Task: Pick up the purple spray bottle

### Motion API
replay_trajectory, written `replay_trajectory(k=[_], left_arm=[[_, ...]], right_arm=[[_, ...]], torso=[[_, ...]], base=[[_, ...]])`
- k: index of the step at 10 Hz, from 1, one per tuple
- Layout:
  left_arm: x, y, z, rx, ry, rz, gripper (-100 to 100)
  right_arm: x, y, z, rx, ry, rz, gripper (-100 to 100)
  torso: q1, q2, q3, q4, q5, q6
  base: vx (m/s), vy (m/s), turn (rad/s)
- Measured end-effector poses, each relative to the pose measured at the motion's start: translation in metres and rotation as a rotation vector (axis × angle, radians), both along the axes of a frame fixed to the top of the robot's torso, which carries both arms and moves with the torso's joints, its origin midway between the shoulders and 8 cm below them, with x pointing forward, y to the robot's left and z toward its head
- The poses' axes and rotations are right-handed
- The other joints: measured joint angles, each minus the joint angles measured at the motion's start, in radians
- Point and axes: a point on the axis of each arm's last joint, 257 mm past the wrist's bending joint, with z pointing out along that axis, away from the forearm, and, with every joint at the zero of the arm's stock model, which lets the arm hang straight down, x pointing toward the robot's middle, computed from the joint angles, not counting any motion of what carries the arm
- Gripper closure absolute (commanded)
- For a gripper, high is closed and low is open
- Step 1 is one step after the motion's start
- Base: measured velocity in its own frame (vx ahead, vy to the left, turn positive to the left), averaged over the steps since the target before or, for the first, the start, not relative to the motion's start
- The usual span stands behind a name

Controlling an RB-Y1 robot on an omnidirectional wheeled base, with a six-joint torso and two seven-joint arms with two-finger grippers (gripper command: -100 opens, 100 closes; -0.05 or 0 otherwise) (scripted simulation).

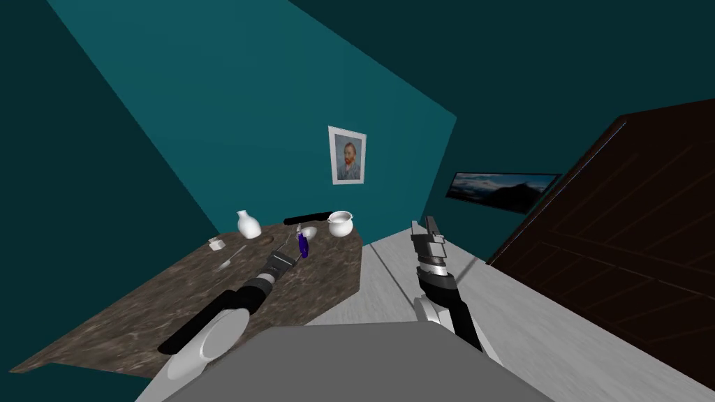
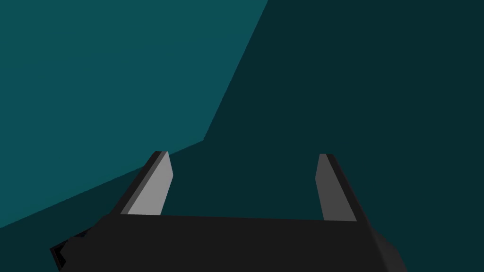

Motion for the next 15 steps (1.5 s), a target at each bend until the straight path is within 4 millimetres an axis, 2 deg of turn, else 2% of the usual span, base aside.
replay_trajectory(k=[3, 5, 11, 15], left_arm=[[-0.004, 0.004, -0.01, -0.106, 0.034, 0.003, -100], [-0.008, 0.013, -0.022, -0.206, 0.062, 0.017, -100], [-0.017, 0.028, -0.029, -0.425, 0.082, 0.046, -100], [-0.026, 0.048, -0.028, -0.576, 0.066, 0.079, -100]], right_arm=[[0.0, 0.0, 0.0, 0.0, 0.0, 0.0, 0], [0.0, 0.0, 0.0, 0.0, 0.0, 0.0, 0], [0.0, 0.0, 0.0, 0.0, 0.0, 0.0, 0], [0.0, 0.0, 0.0, 0.0, 0.0, 0.0, 0]], torso=[[0.003, 0.001, 0.001, 0.0, 0.001, -0.001], [-0.004, -0.004, -0.002, -0.001, -0.001, 0.0], [0.002, -0.002, -0.001, 0.0, 0.001, 0.0], [0.0, -0.005, -0.003, -0.001, 0.0, 0.0]], base=[[0.076, -0.076, 0.22], [0.129, -0.153, 0.174], [0.101, -0.104, 0.195], [0.132, -0.133, 0.187]])
